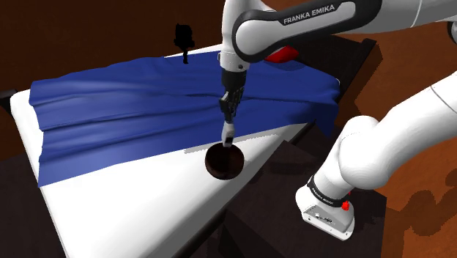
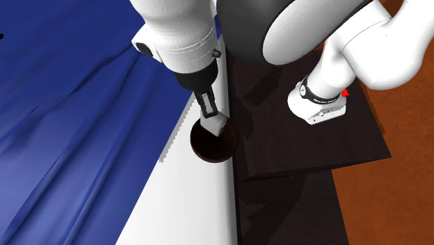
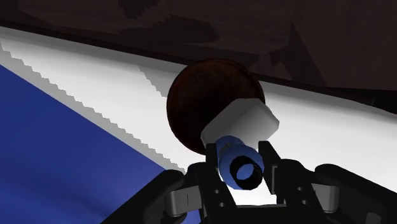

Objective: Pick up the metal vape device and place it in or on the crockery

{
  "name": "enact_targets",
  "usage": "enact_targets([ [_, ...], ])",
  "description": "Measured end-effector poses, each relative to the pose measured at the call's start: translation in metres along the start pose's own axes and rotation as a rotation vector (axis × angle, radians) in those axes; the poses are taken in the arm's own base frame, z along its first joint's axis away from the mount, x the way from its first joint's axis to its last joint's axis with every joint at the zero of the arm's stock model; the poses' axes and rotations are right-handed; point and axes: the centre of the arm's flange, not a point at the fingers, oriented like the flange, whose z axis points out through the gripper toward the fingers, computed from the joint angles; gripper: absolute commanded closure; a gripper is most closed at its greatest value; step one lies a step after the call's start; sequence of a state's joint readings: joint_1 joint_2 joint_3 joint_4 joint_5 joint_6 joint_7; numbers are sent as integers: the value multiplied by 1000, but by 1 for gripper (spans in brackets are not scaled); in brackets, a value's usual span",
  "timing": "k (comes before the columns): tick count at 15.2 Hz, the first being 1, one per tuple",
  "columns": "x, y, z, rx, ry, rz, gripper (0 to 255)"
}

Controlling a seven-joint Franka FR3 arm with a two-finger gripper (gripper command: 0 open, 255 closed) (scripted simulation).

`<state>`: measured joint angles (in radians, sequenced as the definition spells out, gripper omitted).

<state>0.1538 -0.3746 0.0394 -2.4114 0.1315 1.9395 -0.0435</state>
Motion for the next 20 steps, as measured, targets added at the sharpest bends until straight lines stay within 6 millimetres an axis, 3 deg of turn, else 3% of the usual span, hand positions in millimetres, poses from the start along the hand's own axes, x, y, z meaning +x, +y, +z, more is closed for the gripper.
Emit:
enact_targets([
  [16,8,8,84,0,0,0,255],
  [20,8,9,90,0,0,0,255],
])
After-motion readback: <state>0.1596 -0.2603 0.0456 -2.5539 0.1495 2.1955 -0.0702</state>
